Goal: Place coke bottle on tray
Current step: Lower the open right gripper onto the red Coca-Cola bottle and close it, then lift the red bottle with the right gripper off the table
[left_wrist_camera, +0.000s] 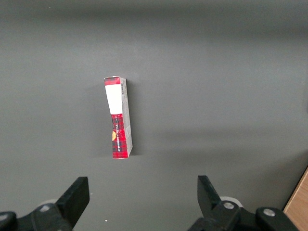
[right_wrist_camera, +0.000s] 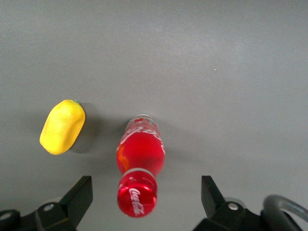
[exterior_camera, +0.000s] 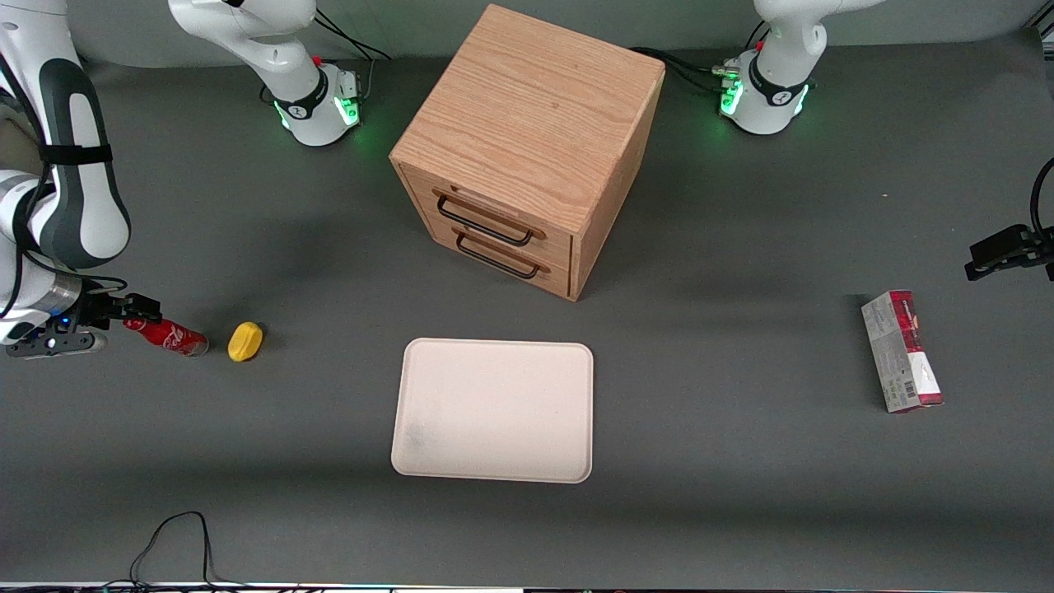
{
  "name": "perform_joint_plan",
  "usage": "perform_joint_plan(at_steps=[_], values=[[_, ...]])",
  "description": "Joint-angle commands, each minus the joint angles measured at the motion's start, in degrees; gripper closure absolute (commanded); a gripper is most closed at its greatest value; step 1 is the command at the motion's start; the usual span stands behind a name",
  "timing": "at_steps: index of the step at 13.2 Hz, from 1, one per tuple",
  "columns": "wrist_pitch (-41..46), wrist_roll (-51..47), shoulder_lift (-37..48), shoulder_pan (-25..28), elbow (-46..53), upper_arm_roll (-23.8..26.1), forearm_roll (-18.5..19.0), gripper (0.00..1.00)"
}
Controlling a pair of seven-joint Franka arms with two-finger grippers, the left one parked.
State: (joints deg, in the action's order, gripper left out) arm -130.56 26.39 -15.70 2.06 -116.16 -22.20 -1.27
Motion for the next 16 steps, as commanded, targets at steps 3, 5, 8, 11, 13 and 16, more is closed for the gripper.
perform_joint_plan(at_steps=[3, 5, 8, 11, 13, 16], values=[[-1.1, 0.6, -0.1, 0.4, 0.1, 0.2, -2.2, 0.02], [-1.0, 1.0, 0.1, 0.4, 0.0, 0.2, -2.2, 0.50], [-0.8, 1.4, 0.5, 0.4, 0.0, 0.1, -2.2, 1.00], [-0.7, 1.6, 0.5, 0.3, 0.0, 0.1, -2.2, 1.00], [-0.6, 1.6, 0.6, 0.3, 0.0, 0.1, -2.2, 1.00], [1.1, 1.6, 1.4, 0.3, 0.3, 0.1, -2.2, 1.00]])
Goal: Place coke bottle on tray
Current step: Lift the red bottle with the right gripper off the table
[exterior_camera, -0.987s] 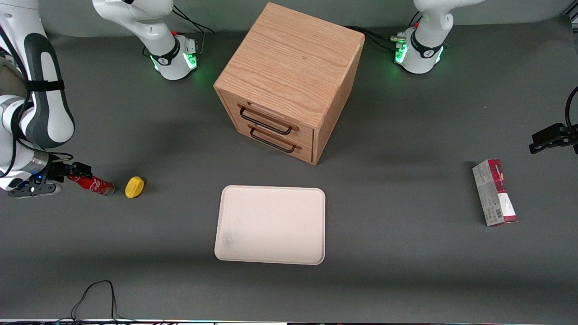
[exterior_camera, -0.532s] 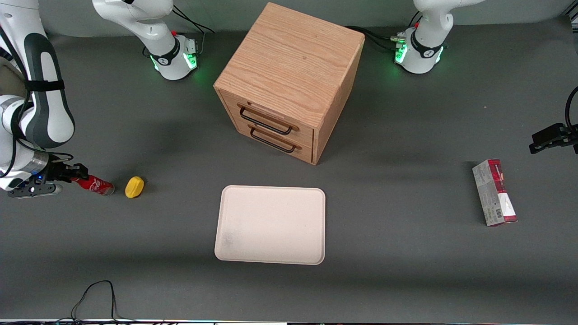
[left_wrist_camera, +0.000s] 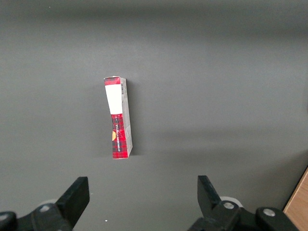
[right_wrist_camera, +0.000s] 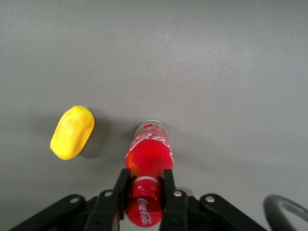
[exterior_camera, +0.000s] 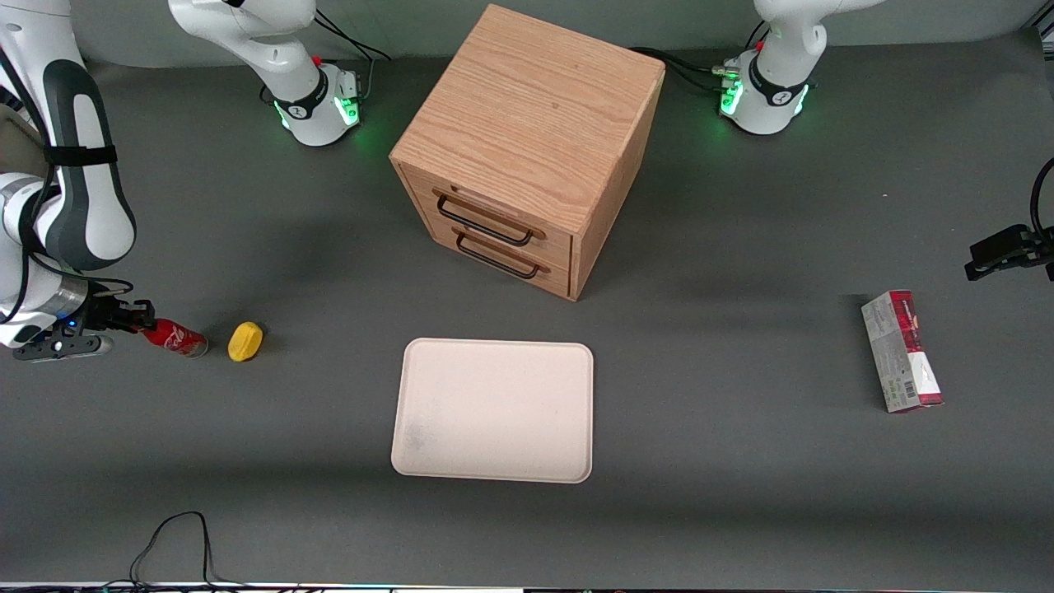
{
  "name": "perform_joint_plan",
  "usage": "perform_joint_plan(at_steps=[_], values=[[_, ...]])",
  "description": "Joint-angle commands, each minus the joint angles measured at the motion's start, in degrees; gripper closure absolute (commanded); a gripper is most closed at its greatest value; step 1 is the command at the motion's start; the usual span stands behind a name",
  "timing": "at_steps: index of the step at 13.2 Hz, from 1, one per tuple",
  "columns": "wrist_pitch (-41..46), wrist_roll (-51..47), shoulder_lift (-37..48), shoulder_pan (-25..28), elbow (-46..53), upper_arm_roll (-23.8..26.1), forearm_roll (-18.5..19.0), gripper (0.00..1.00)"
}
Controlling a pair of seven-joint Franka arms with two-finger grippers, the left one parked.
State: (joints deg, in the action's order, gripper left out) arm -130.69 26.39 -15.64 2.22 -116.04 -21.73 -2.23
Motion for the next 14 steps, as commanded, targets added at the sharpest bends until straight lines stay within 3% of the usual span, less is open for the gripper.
perform_joint_plan(at_steps=[1, 7, 11, 14], values=[[3.0, 1.6, 2.0, 0.2, 0.6, -0.4, -1.1, 1.00], [29.6, -1.3, 5.7, 0.2, 17.1, -0.6, -0.4, 1.00], [47.8, -5.7, 4.0, 0.1, 34.6, -0.3, -0.3, 1.00], [59.0, -8.3, -1.9, 0.0, 48.4, -0.3, -0.7, 1.00]])
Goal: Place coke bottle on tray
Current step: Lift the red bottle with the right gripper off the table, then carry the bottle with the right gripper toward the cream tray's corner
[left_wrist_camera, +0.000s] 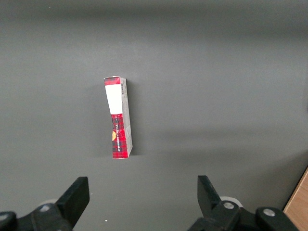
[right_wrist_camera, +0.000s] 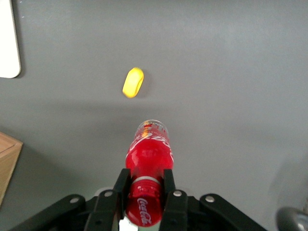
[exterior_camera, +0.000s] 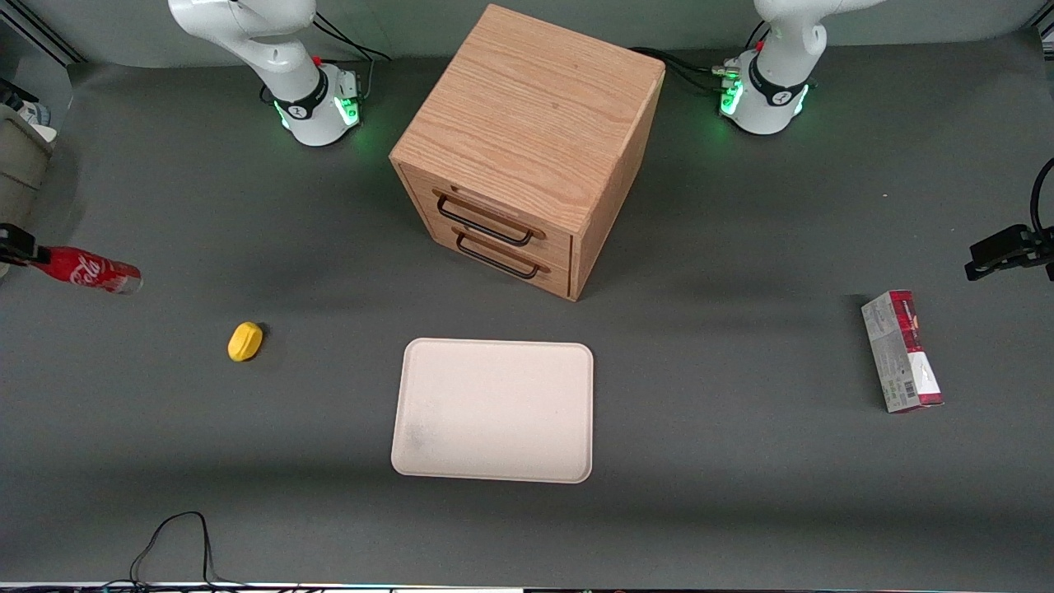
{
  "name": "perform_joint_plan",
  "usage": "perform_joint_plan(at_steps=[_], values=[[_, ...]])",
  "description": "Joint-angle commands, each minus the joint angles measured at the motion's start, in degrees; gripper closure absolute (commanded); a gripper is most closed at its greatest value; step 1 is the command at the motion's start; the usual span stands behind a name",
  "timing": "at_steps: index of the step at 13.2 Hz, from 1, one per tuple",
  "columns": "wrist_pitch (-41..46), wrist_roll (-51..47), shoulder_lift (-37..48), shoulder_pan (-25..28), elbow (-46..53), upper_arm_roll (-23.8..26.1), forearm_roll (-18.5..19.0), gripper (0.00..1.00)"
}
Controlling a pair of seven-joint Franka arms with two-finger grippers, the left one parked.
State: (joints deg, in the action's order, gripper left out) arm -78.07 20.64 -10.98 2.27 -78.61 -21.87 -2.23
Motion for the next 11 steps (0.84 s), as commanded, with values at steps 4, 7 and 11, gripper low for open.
perform_joint_plan(at_steps=[4, 7, 11], values=[[7.3, -14.7, -12.4, -0.5, 19.4, 6.3, -1.1, 1.00], [7.1, -27.4, -16.2, -0.5, 24.2, 13.8, -1.3, 1.00], [-1.1, -48.9, -21.9, -0.4, 27.5, 26.2, -1.3, 1.00]])
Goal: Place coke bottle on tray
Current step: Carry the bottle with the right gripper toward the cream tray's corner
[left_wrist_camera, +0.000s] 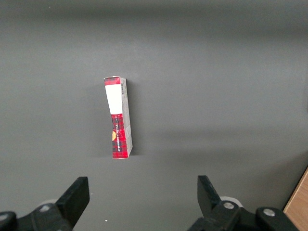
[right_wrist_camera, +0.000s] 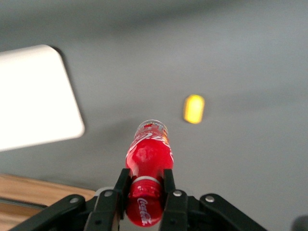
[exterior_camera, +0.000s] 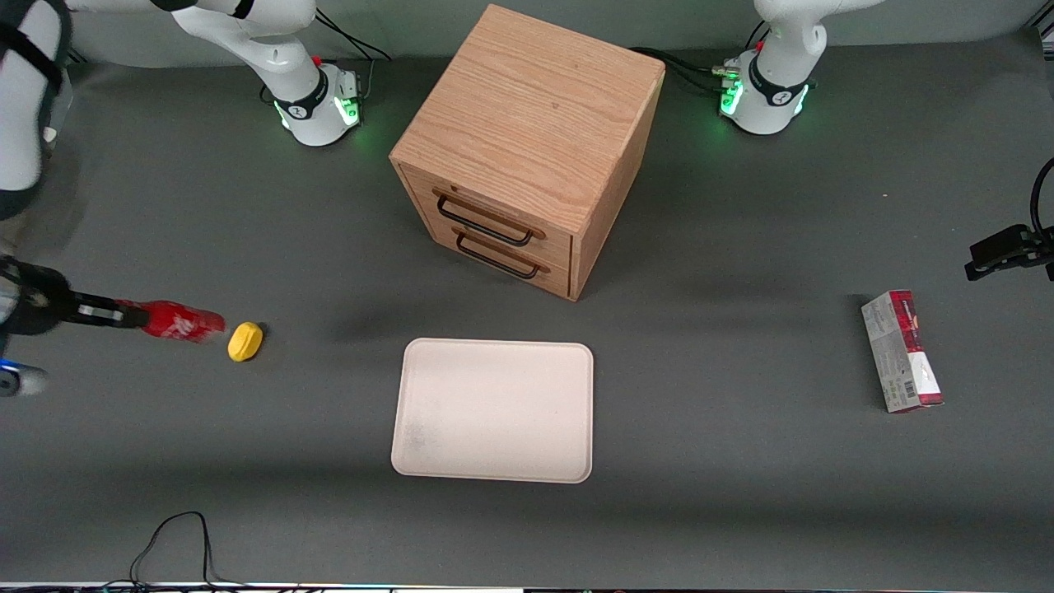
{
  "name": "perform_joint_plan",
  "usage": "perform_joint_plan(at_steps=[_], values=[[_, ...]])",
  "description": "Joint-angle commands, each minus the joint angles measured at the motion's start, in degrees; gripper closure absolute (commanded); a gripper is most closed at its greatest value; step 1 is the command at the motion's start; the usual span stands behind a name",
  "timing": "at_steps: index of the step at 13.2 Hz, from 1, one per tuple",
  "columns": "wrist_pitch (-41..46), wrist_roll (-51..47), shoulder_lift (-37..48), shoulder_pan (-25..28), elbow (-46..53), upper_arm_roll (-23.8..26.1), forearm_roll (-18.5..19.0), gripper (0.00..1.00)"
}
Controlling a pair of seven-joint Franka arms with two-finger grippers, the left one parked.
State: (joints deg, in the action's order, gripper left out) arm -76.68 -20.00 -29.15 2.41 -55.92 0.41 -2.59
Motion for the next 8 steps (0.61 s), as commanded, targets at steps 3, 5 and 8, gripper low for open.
perform_joint_plan(at_steps=[3, 5, 8], values=[[-10.1, -18.0, -8.2, 1.9, 4.8, 7.1, -0.2, 1.00], [-15.3, -23.0, -11.2, 4.7, 4.8, 7.1, 1.3, 1.00], [-20.7, -27.6, -14.5, 8.1, 4.8, 7.1, 5.1, 1.00]])
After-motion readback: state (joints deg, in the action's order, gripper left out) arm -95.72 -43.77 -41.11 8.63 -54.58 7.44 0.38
